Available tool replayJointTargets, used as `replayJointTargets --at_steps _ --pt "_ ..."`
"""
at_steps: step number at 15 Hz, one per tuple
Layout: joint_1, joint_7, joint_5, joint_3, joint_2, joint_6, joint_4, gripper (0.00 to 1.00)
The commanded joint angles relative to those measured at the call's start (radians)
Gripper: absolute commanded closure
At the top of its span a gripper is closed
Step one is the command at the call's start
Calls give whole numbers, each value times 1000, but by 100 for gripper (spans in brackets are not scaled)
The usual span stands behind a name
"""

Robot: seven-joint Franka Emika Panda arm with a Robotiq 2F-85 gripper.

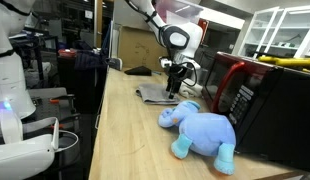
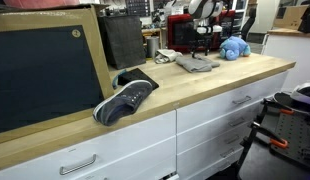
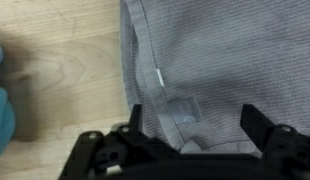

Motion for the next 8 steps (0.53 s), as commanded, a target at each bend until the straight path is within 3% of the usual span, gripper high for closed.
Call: replayJointTargets --at_steps 1,8 --pt "-17 -22 44 18 40 -29 76 0" --pt "-73 -137 59 28 112 -47 184 0"
